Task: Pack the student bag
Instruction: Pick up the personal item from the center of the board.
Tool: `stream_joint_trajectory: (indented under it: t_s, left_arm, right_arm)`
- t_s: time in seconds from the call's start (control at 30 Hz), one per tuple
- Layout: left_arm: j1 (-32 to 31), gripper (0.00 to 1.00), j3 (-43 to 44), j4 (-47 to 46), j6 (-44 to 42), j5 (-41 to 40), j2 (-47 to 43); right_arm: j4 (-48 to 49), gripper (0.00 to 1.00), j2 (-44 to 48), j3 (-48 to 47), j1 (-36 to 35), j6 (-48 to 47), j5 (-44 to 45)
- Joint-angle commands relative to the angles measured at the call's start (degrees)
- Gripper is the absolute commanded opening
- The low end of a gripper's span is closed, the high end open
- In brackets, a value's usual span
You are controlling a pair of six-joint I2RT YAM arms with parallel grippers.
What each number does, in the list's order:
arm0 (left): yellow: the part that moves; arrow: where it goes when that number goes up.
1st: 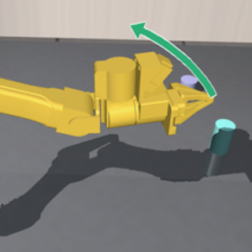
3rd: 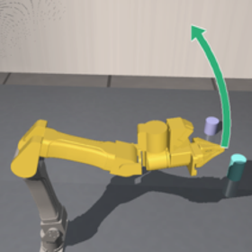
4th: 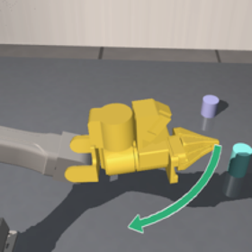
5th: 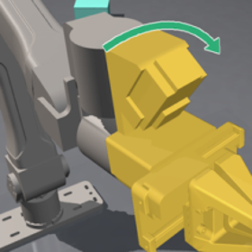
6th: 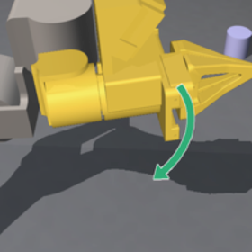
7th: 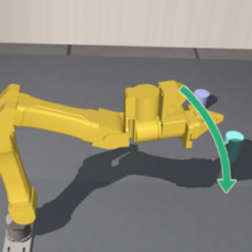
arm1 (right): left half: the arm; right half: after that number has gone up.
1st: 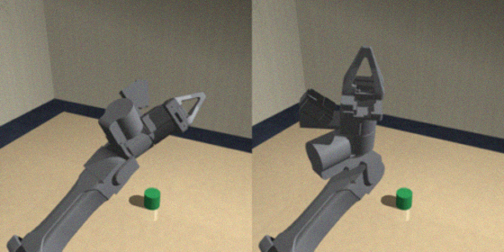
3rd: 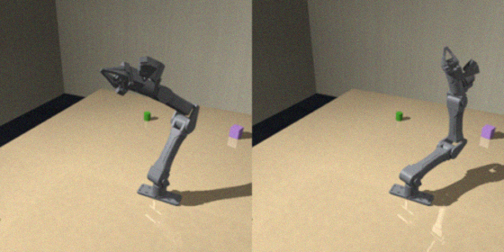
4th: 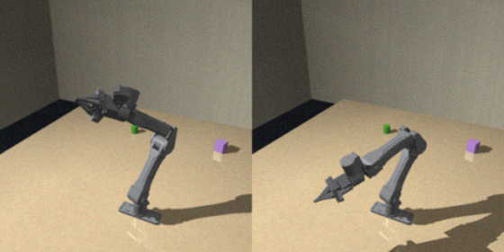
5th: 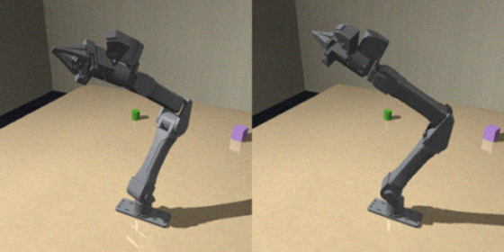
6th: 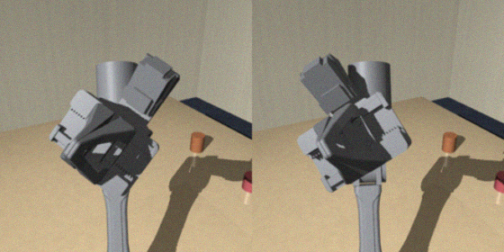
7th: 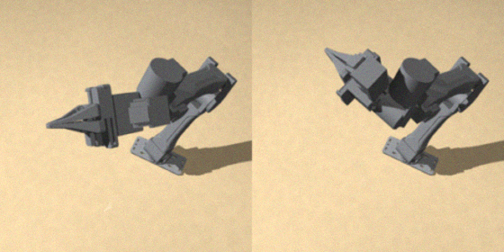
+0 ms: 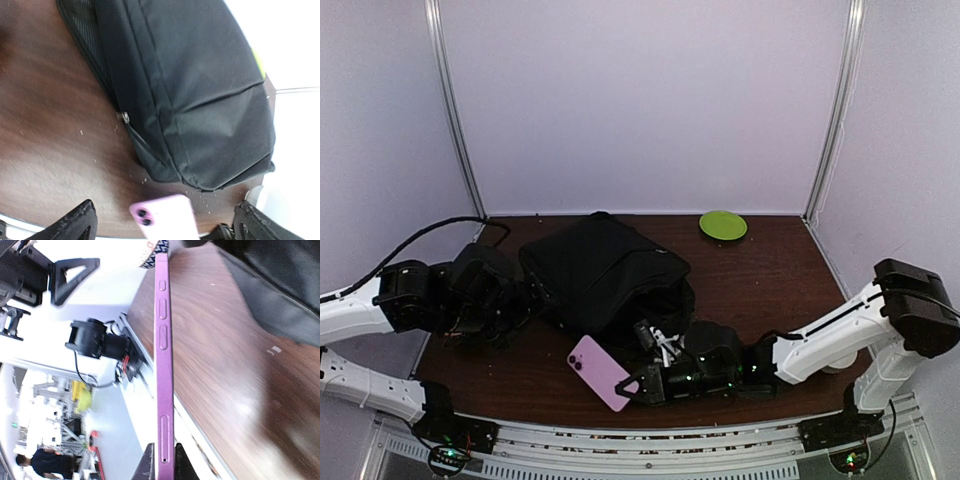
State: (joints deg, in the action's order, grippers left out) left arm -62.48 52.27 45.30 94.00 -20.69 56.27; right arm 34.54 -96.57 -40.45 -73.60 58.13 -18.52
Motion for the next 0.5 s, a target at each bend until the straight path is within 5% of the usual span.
stream_joint_trajectory:
  t_s: [0.0, 0.13, 0.27, 0.47]
  left_arm:
    - [-0.3, 0.98, 2.5, 2.0, -6.2, -7.3, -3.5]
    - [-0.3, 0.98, 3.3, -3.5, -16.0, -8.5, -5.7]
    - [-0.3, 0.98, 4.9, -11.1, -25.1, -5.9, -5.3]
    - [-0.3, 0.98, 15.1, -13.3, -36.1, 2.8, 4.4]
  right_arm:
    - [-7.6, 0.0, 9.6, 5.4, -0.3, -6.1, 3.8]
    - [-20.1, 0.0, 21.2, 8.3, -1.3, -12.2, 11.7]
    - [-39.4, 0.0, 34.9, 4.3, -5.8, -24.0, 36.1]
    - [-54.4, 0.0, 43.6, -2.4, -6.7, -41.8, 61.5]
